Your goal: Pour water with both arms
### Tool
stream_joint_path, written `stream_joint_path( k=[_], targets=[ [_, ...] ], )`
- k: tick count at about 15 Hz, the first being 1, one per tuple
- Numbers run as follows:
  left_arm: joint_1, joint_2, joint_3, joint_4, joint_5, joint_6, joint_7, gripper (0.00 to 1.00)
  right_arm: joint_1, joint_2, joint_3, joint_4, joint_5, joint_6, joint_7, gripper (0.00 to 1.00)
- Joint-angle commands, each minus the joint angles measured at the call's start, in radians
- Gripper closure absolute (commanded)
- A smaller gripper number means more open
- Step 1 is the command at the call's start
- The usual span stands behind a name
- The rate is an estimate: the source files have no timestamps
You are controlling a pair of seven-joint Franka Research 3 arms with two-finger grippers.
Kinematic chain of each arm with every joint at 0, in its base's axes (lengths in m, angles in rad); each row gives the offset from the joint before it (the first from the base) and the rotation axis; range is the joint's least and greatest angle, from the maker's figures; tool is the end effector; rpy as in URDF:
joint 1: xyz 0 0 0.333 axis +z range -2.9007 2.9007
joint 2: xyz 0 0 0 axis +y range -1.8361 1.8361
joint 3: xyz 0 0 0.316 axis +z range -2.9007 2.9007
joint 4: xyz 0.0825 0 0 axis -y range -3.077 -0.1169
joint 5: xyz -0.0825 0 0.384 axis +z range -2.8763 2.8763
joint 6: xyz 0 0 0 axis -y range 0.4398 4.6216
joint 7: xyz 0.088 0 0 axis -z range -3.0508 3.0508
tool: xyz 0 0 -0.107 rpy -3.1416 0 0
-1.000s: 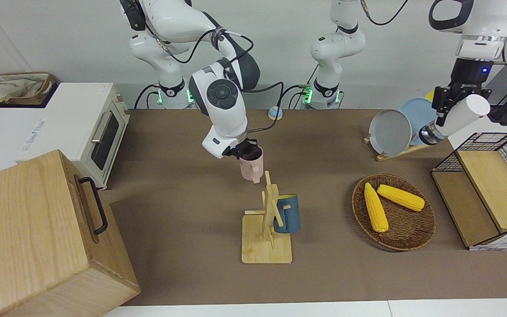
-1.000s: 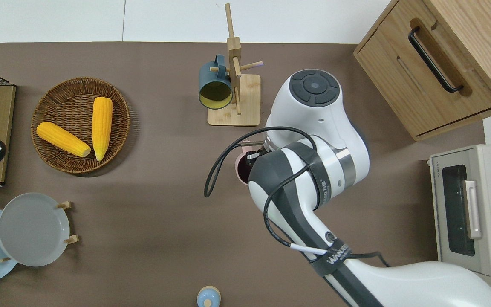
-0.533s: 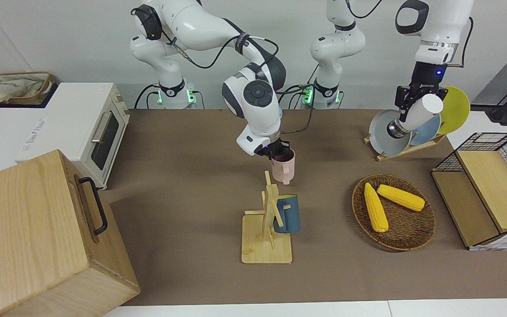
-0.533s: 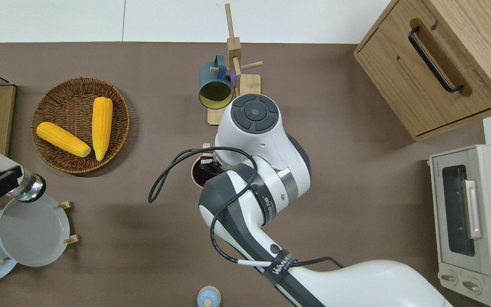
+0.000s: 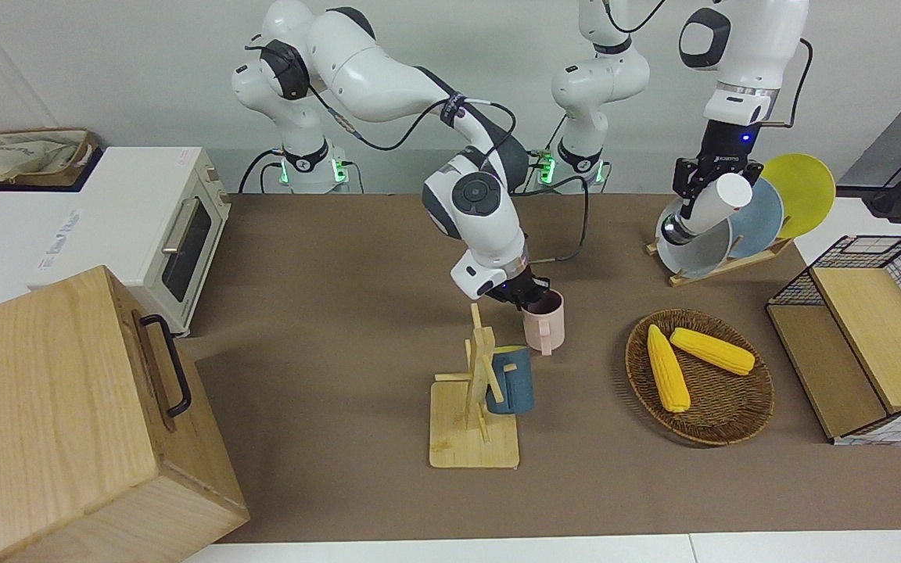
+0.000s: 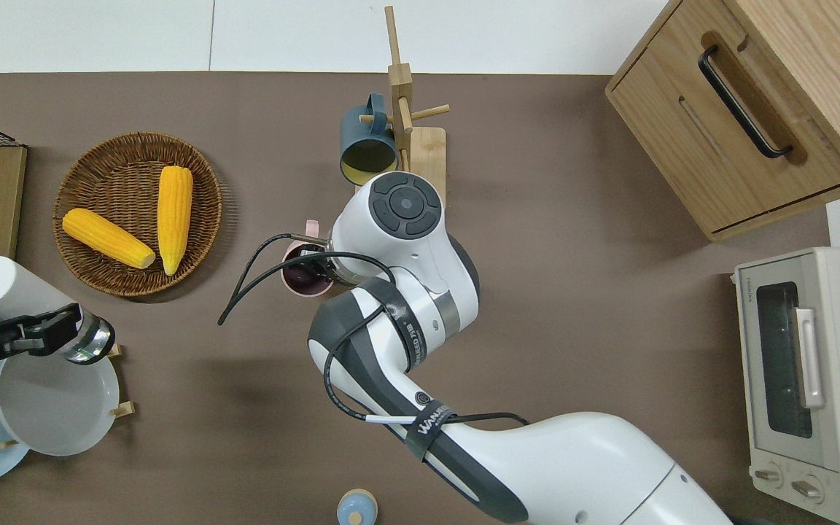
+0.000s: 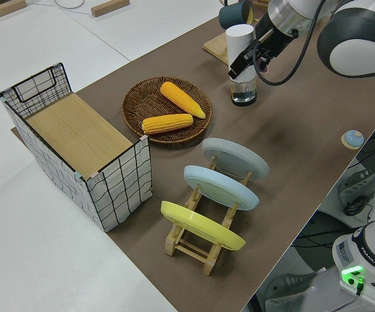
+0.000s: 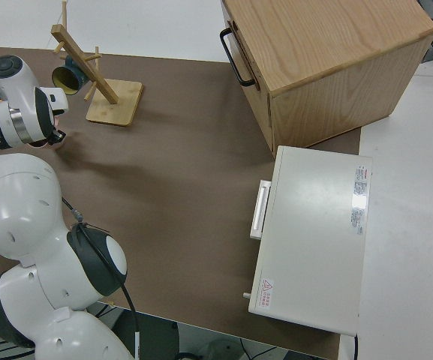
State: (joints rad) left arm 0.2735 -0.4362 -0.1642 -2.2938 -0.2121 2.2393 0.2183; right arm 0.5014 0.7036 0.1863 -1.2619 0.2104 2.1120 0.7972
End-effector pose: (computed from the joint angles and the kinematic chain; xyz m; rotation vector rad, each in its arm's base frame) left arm 0.4549 0.0351 0.5556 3.0278 -0.0110 0.6028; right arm 0.6012 0.4590 0.3645 -2.7858 0.3608 0.1296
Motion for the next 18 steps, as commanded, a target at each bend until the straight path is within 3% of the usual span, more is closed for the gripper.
stream_joint_path(
  k=[1, 4, 9, 12, 13, 14, 16, 18],
  targets=[
    [-0.017, -0.041, 0.011, -0.015, 0.004, -0.013, -0.020, 1.00, 0.025, 0.043, -0.001, 0.038, 0.024, 0.028, 0.060, 1.000],
    [-0.019, -0.041, 0.011, -0.015, -0.021, -0.018, -0.019, 1.00, 0.026, 0.050, 0.004, 0.038, 0.024, 0.029, 0.091, 1.000],
    [-0.020, -0.033, 0.011, -0.015, -0.021, -0.018, -0.016, 1.00, 0.023, 0.050, 0.045, 0.036, 0.026, 0.020, 0.180, 1.000],
    [-0.020, -0.027, 0.011, -0.015, -0.021, -0.017, -0.014, 1.00, 0.023, 0.050, 0.045, 0.029, 0.038, 0.022, 0.183, 1.000],
    [-0.020, -0.027, 0.011, -0.015, -0.021, -0.015, -0.014, 1.00, 0.025, 0.050, 0.045, 0.027, 0.038, 0.026, 0.183, 0.959],
    [-0.022, -0.027, 0.011, -0.015, -0.021, -0.015, -0.014, 1.00, 0.025, 0.050, 0.045, 0.027, 0.035, 0.028, 0.180, 0.551],
    [-0.022, -0.026, 0.011, -0.015, -0.021, -0.015, -0.014, 1.00, 0.026, 0.050, 0.045, 0.027, 0.027, 0.034, 0.178, 0.005],
    [-0.022, -0.026, 0.011, -0.015, -0.021, -0.015, -0.014, 1.00, 0.034, 0.050, 0.044, 0.029, 0.026, 0.042, 0.177, 0.007]
  ],
)
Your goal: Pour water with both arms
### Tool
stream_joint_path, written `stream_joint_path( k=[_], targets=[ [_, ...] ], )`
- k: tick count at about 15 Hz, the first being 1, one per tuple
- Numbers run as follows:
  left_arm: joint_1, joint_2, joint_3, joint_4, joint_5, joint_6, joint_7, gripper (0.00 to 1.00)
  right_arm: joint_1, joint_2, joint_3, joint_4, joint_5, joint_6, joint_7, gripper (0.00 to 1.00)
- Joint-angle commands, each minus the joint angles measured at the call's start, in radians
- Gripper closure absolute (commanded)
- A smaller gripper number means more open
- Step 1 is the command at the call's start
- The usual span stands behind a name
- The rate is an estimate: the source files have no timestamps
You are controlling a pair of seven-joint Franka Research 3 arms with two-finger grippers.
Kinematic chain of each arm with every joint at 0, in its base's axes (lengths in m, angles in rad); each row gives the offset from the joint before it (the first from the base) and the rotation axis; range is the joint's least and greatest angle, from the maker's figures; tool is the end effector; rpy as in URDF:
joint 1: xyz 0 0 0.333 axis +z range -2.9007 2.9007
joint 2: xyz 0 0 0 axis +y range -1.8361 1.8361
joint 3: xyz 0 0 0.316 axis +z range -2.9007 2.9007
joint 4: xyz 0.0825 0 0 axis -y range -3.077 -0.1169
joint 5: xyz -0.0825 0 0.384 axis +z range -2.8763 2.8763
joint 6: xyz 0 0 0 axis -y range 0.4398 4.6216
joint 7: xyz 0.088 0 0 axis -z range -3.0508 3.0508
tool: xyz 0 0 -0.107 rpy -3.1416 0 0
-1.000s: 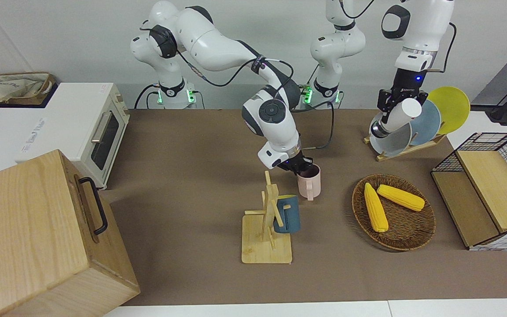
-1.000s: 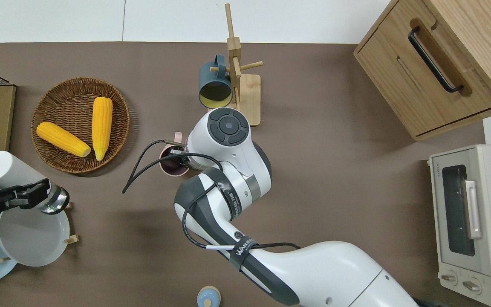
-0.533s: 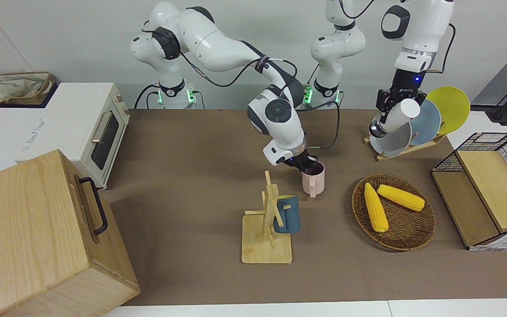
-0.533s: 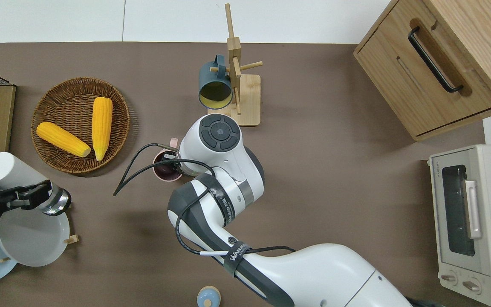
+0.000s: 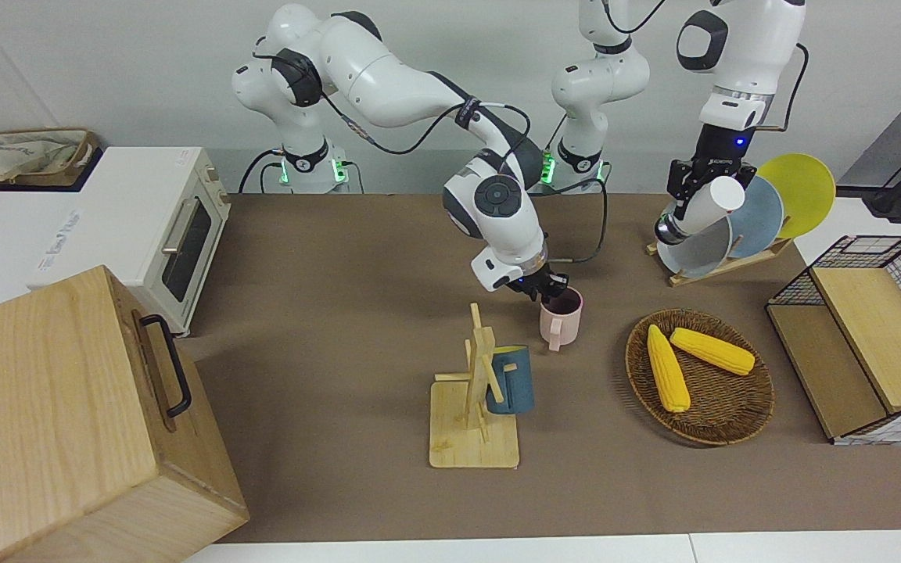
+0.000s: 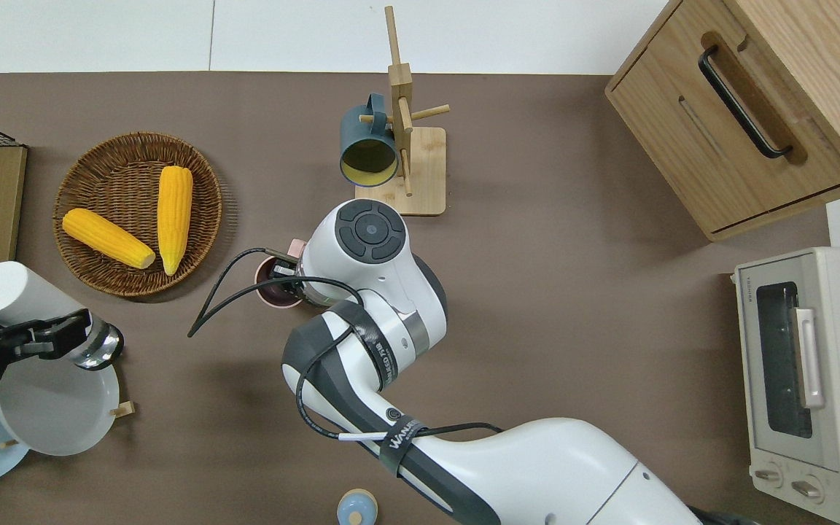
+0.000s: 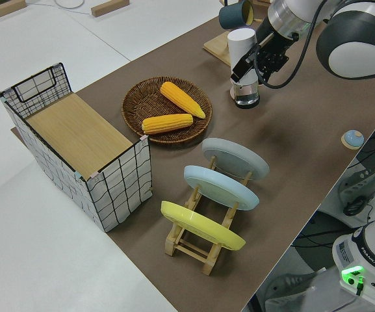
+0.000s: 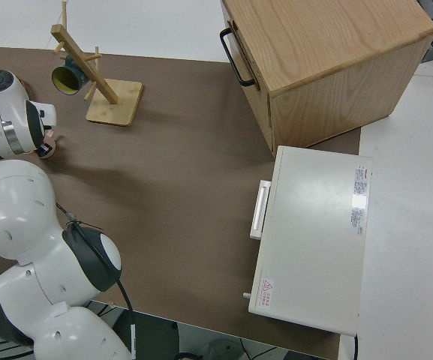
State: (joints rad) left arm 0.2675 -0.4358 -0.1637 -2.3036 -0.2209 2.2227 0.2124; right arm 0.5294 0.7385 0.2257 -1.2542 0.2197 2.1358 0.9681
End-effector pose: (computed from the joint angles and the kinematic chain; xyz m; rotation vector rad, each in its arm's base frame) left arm 0.4532 0.0322 0.5485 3.0207 -0.0040 0.5619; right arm 0.5782 0.4941 0.3477 -2.7401 0.5364 0.2204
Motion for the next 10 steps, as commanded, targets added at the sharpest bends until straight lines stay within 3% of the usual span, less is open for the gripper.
stream_joint_path(
  k=[1, 6, 8, 10],
  targets=[
    [-0.016, -0.026, 0.010, -0.005, -0.012, 0.002, -0.007, 1.00, 0.006, 0.013, 0.003, 0.022, 0.015, 0.019, 0.004, 0.007],
    [-0.016, -0.024, 0.010, -0.005, -0.014, 0.002, -0.005, 1.00, -0.005, -0.023, -0.003, 0.029, 0.015, 0.003, 0.001, 0.007],
    [-0.017, -0.024, 0.010, -0.005, -0.017, 0.002, -0.005, 1.00, -0.020, -0.100, -0.006, 0.024, 0.009, -0.023, 0.001, 0.007],
    [-0.019, -0.024, 0.010, -0.005, -0.018, 0.002, -0.007, 1.00, -0.045, -0.157, -0.006, 0.015, 0.006, -0.116, 0.004, 0.007]
  ],
)
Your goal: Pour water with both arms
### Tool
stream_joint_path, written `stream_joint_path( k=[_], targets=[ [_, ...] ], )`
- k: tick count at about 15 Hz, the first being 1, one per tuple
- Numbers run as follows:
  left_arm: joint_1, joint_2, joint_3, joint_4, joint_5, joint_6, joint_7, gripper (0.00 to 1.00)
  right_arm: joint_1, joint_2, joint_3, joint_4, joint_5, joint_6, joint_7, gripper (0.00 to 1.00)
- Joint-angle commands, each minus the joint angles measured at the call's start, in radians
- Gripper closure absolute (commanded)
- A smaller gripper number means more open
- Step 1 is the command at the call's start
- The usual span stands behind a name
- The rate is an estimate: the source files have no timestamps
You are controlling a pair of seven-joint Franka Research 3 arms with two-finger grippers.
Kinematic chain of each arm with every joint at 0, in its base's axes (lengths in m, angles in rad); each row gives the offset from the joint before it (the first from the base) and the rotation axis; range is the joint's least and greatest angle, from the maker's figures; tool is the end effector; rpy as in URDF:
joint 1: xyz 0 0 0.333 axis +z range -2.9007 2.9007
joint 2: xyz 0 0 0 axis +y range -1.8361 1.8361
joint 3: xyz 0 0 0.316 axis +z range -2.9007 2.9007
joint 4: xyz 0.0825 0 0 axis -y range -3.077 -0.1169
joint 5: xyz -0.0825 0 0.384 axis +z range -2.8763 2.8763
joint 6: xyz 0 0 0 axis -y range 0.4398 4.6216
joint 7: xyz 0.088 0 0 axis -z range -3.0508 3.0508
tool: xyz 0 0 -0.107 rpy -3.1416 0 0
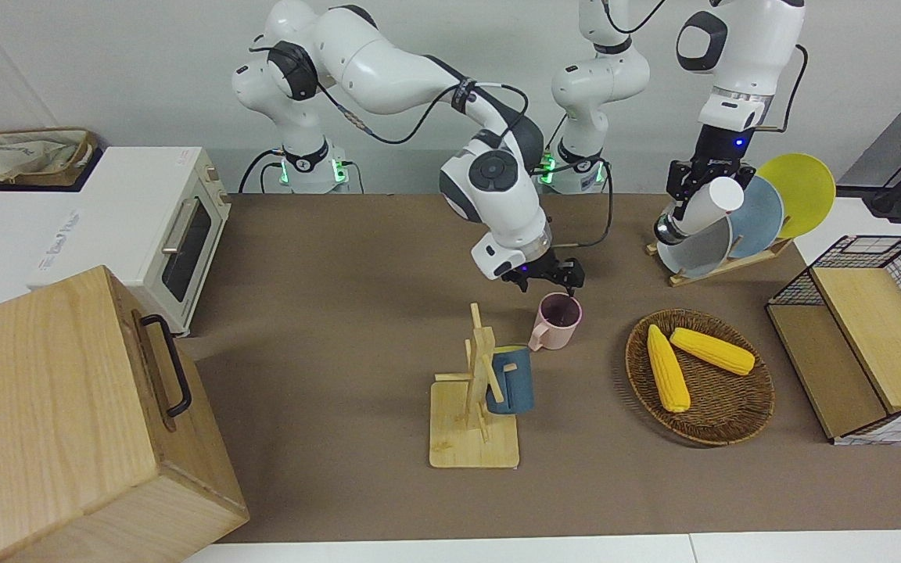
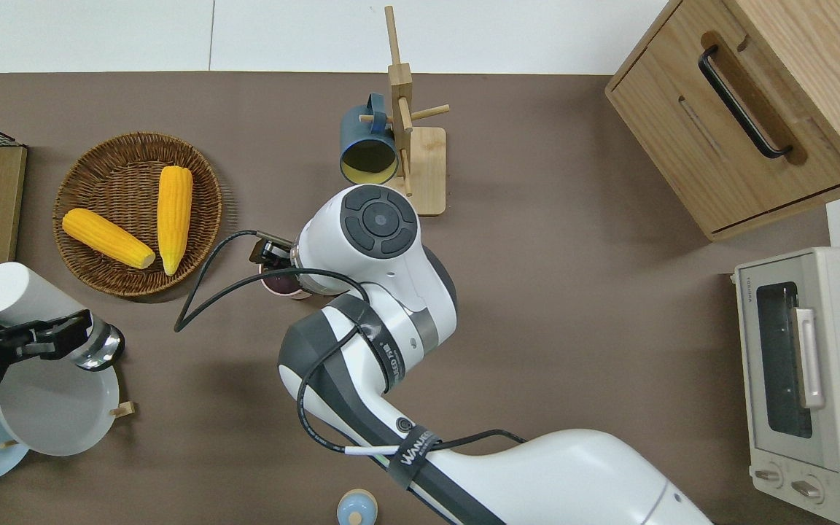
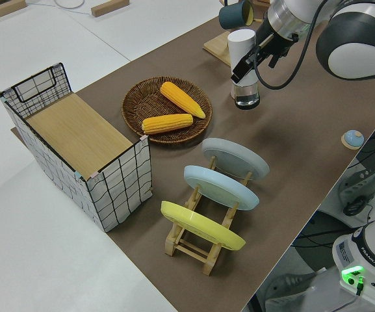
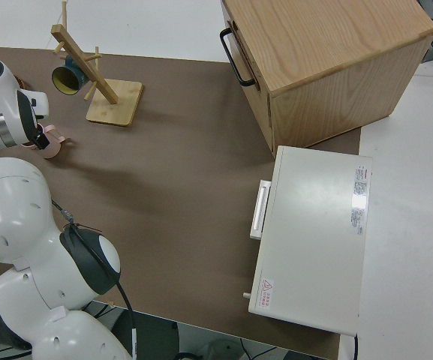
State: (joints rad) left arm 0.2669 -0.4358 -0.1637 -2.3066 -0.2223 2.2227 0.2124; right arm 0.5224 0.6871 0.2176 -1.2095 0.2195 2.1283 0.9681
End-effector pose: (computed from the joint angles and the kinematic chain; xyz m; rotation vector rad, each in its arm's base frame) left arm 0.4528 0.0319 0.5469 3.0199 -0.0034 0.5574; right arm 0.5889 0.4871 0.4068 -2.6868 0.5273 0.1229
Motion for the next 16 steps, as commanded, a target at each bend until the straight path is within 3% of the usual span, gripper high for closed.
stream_joint_path(
  k=[1, 4, 8, 12, 16],
  targets=[
    [-0.024, -0.024, 0.010, -0.002, -0.017, 0.000, -0.007, 1.00, -0.053, -0.135, 0.000, -0.035, 0.004, -0.160, 0.003, 0.007],
    [-0.051, -0.023, -0.006, -0.002, -0.017, 0.000, -0.024, 1.00, -0.156, -0.274, 0.002, -0.097, -0.009, -0.324, -0.070, 0.007],
    [-0.060, -0.017, -0.059, -0.004, -0.028, 0.008, -0.030, 1.00, -0.265, -0.379, 0.000, -0.153, -0.037, -0.496, -0.205, 0.007],
    [-0.090, -0.024, -0.108, -0.025, -0.077, 0.012, -0.057, 1.00, -0.338, -0.461, 0.002, -0.258, -0.202, -0.528, -0.351, 0.007],
    [-0.092, -0.043, -0.181, -0.063, -0.088, 0.034, -0.076, 1.00, -0.445, -0.471, 0.002, -0.286, -0.288, -0.524, -0.524, 0.007]
  ],
)
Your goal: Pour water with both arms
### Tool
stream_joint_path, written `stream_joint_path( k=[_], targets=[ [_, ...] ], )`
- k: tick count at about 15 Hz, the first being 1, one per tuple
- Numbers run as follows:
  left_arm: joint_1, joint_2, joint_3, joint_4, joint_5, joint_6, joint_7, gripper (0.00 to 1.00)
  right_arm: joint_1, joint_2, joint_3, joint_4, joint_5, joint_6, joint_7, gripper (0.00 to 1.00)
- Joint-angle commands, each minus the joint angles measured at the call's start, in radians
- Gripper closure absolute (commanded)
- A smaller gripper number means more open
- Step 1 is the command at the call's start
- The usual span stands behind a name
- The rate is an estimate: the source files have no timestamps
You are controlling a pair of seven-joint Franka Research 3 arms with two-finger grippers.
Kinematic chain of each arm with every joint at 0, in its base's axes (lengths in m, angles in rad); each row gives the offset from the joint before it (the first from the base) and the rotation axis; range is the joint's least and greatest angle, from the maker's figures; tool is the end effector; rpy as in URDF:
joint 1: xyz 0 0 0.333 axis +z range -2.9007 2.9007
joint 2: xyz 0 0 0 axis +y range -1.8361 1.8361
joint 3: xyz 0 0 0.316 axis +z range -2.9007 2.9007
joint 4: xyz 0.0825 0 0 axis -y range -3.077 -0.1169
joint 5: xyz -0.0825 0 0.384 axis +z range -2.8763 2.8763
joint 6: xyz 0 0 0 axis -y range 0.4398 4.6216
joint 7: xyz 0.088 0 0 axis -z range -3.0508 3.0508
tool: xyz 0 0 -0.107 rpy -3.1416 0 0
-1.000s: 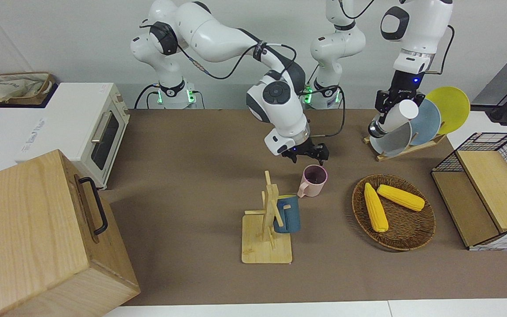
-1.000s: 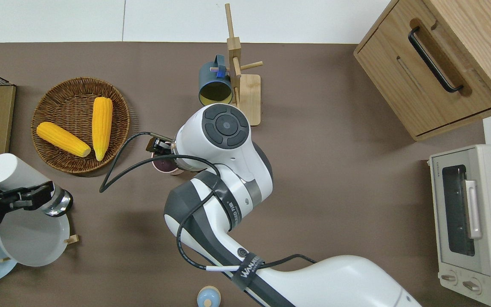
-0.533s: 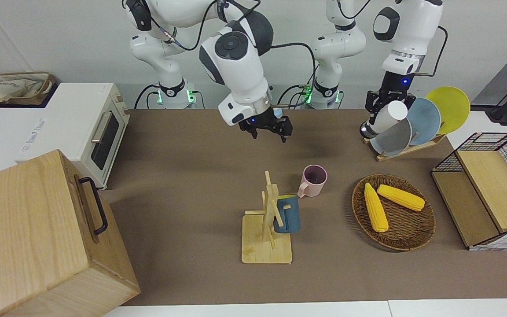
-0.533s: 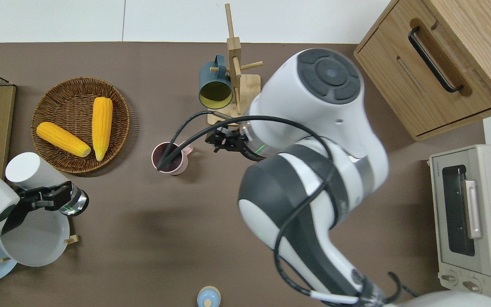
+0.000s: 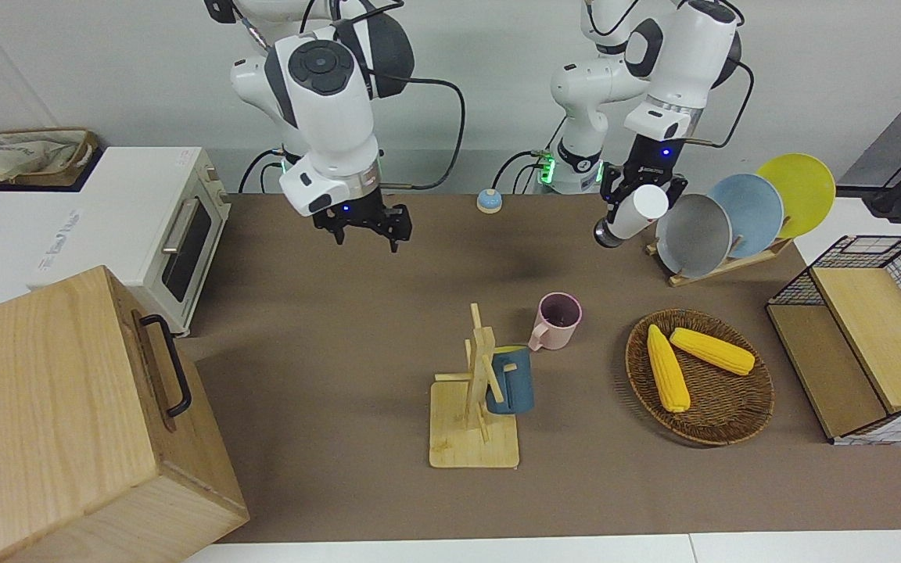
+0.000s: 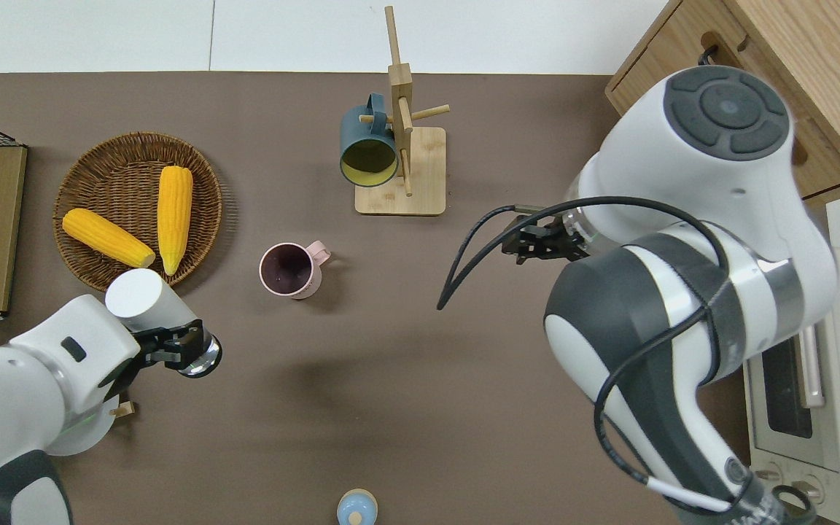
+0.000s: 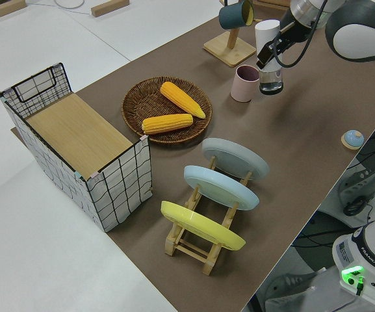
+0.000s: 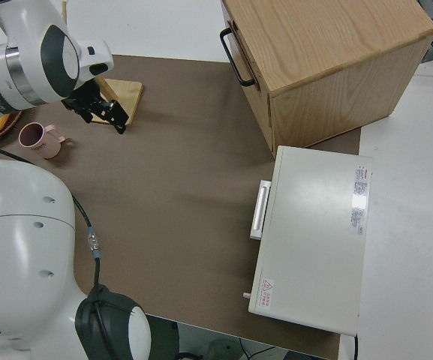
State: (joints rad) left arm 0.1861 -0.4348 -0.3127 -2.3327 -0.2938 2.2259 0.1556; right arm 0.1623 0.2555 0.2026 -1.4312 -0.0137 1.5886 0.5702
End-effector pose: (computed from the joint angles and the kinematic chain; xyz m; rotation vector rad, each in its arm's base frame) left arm 0.4482 -0.0791 0.5261 2.9762 -0.1975 0.4794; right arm 0.5911 0.2085 0.5431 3.1123 -0.3256 -0.1563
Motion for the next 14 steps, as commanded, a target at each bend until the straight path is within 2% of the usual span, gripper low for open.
stream_joint_path(
  k=[1, 5, 7, 9, 11, 14],
  targets=[
    [-0.013, -0.045, -0.045, -0.051, -0.025, 0.038, -0.019, 1.00, -0.110, -0.039, 0.017, -0.064, -0.066, 0.019, -0.168, 0.007],
    [-0.036, -0.044, -0.089, -0.151, -0.080, 0.184, -0.019, 1.00, -0.230, -0.056, 0.017, -0.061, -0.106, 0.053, -0.341, 0.007],
    [-0.051, -0.029, -0.103, -0.174, -0.099, 0.230, -0.024, 1.00, -0.291, -0.077, 0.020, -0.057, -0.089, 0.044, -0.401, 0.007],
    [-0.047, -0.003, -0.124, -0.174, -0.107, 0.245, -0.027, 1.00, -0.308, -0.117, 0.021, -0.057, -0.078, 0.016, -0.421, 0.007],
    [-0.047, 0.020, -0.126, -0.172, -0.105, 0.251, -0.034, 1.00, -0.310, -0.160, 0.020, -0.057, -0.057, -0.024, -0.421, 0.007],
    [-0.047, 0.086, -0.138, -0.160, -0.105, 0.279, -0.036, 1.00, -0.310, -0.208, 0.020, -0.058, -0.057, -0.044, -0.421, 0.007]
  ],
)
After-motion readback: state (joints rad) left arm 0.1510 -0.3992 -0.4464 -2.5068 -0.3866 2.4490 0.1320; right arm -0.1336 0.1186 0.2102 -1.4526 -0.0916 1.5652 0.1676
